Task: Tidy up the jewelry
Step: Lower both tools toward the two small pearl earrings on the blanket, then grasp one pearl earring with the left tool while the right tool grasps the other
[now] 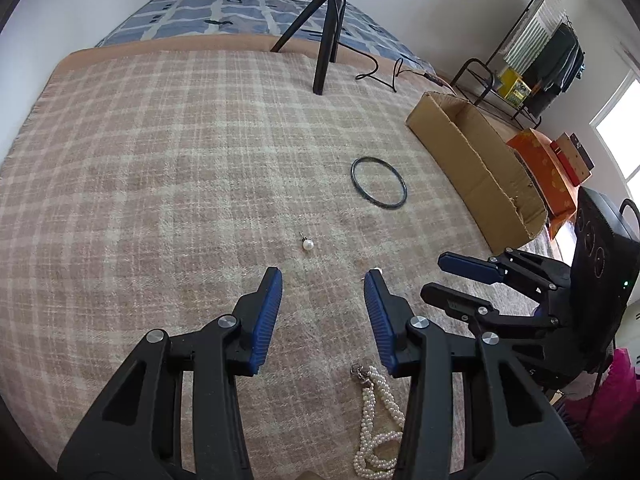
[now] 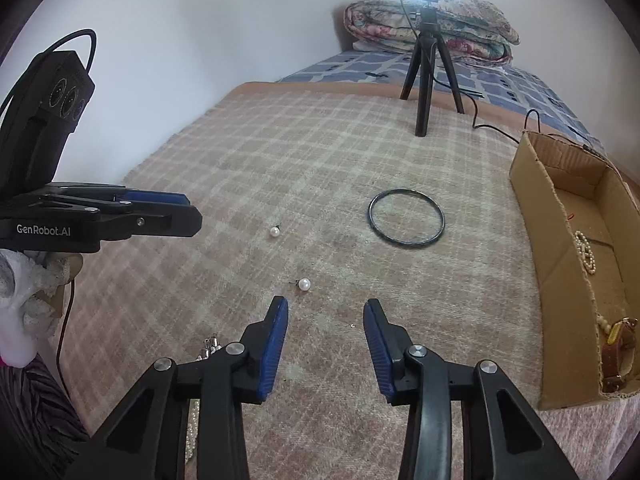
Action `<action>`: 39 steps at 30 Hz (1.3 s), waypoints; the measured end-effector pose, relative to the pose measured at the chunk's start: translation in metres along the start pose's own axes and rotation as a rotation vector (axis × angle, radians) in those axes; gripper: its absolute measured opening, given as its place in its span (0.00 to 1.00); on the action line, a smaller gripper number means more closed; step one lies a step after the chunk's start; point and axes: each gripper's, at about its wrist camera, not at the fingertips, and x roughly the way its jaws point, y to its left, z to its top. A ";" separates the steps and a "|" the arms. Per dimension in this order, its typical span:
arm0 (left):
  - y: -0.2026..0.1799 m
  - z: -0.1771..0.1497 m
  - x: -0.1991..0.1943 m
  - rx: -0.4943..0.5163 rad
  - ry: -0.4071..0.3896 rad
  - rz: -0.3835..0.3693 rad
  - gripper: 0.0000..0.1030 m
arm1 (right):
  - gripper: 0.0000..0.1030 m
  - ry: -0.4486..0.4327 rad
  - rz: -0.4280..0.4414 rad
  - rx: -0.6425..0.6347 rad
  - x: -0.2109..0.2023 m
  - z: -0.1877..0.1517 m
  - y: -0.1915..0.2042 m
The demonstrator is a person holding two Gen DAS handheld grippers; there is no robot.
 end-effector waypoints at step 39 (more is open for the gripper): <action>0.005 0.019 0.069 -0.030 0.078 0.034 0.34 | 0.16 0.029 0.049 -0.078 0.046 0.008 0.013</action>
